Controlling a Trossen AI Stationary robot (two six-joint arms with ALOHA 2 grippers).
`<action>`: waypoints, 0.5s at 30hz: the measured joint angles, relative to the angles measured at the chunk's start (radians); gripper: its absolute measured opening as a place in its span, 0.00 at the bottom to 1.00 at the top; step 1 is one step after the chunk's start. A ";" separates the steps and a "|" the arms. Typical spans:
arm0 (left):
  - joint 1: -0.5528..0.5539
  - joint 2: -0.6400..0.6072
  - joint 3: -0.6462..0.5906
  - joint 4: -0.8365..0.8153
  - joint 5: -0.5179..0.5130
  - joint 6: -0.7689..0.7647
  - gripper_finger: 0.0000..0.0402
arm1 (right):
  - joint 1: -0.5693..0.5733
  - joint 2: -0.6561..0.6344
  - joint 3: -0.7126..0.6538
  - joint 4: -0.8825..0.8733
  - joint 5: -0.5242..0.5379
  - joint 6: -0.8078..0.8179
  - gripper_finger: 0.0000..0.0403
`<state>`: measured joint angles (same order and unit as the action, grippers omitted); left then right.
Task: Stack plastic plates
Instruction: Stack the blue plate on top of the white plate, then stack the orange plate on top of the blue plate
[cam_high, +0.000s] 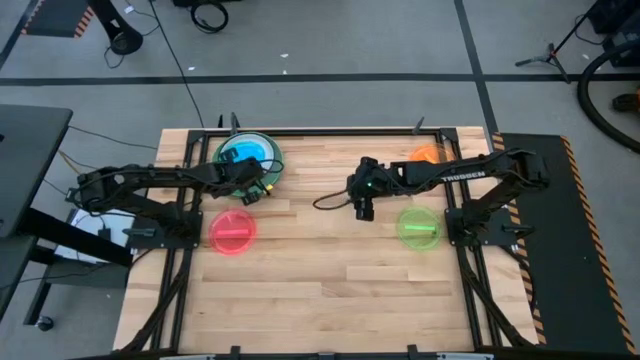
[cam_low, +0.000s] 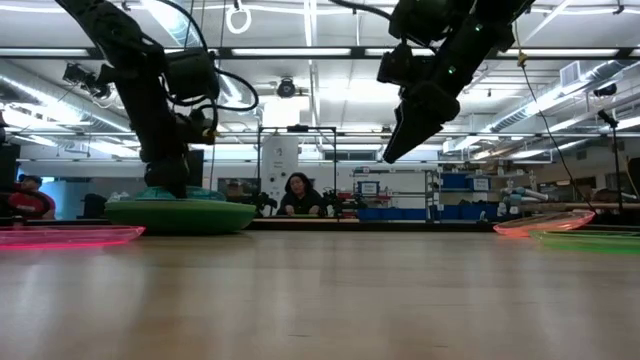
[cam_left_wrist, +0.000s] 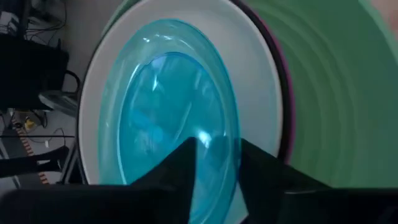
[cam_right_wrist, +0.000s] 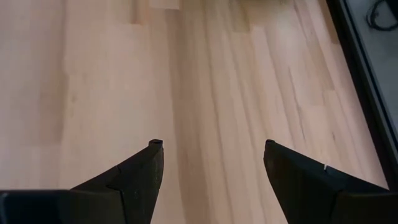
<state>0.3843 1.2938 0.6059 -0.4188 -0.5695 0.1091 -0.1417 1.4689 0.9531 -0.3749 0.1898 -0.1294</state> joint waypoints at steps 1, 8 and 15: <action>0.000 0.000 0.008 -0.005 0.000 0.000 0.33 | -0.009 0.000 0.000 -0.003 0.000 0.003 0.70; 0.000 -0.015 0.074 0.015 -0.012 0.012 0.52 | -0.040 0.000 0.000 -0.039 0.000 0.004 0.70; -0.002 -0.084 0.074 0.063 -0.012 -0.012 0.53 | -0.038 0.000 0.001 -0.080 0.004 -0.022 0.70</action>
<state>0.3820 1.2094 0.6800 -0.3555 -0.5816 0.0974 -0.1802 1.4689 0.9539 -0.4544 0.1940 -0.1513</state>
